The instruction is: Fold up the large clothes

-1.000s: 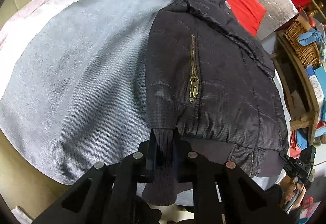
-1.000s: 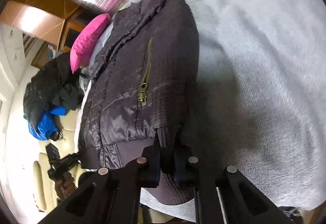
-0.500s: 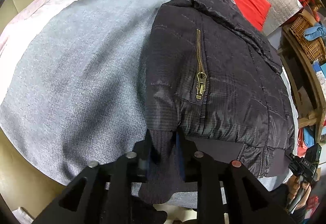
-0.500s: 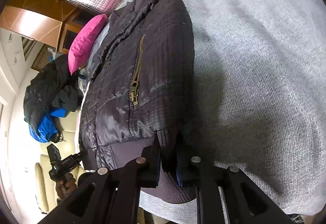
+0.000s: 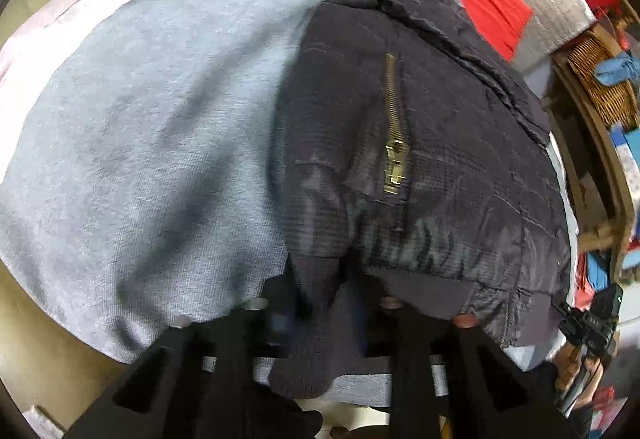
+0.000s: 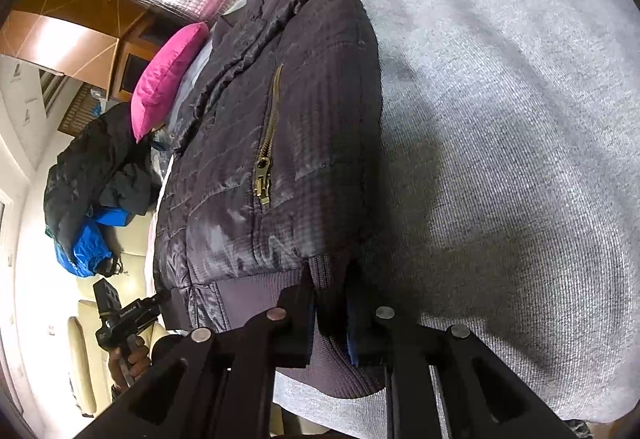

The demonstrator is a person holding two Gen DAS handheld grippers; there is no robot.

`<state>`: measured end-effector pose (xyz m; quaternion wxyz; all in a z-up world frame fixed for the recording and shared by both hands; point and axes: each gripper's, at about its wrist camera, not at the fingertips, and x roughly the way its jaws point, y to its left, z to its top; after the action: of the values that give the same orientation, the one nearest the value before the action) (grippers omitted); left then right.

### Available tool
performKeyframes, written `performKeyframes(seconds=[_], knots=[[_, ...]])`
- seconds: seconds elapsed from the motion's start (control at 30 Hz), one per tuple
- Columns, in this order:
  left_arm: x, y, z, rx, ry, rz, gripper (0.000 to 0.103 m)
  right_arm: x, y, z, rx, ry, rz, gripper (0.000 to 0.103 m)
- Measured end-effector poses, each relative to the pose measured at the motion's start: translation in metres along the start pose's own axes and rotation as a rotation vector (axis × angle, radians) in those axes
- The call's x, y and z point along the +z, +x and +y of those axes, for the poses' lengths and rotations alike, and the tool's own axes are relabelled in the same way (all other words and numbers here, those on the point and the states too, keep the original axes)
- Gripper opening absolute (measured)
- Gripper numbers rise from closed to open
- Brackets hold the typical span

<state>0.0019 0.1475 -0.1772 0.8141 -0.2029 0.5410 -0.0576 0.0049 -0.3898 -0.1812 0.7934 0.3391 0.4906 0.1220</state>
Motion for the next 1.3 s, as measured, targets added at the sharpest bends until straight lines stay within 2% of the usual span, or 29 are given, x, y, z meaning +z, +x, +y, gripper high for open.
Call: performKeyframes(seconds=[0.07, 0.17, 0.37, 1.3], knots=[[0.000, -0.001, -0.007, 0.015, 0.022, -0.006, 0.014, 0.001, 0.000, 0.002, -0.011, -0.013, 0.004, 0.013], [0.000, -0.004, -0.011, 0.017, 0.037, -0.016, 0.012, 0.001, -0.002, 0.007, -0.017, -0.027, 0.003, 0.012], [-0.002, -0.016, -0.008, -0.011, 0.040, -0.033, 0.012, 0.001, -0.007, 0.008, 0.002, -0.038, 0.005, 0.011], [-0.012, -0.038, -0.003, -0.015, 0.065, -0.074, 0.009, -0.009, -0.019, 0.009, 0.029, -0.076, 0.006, 0.010]])
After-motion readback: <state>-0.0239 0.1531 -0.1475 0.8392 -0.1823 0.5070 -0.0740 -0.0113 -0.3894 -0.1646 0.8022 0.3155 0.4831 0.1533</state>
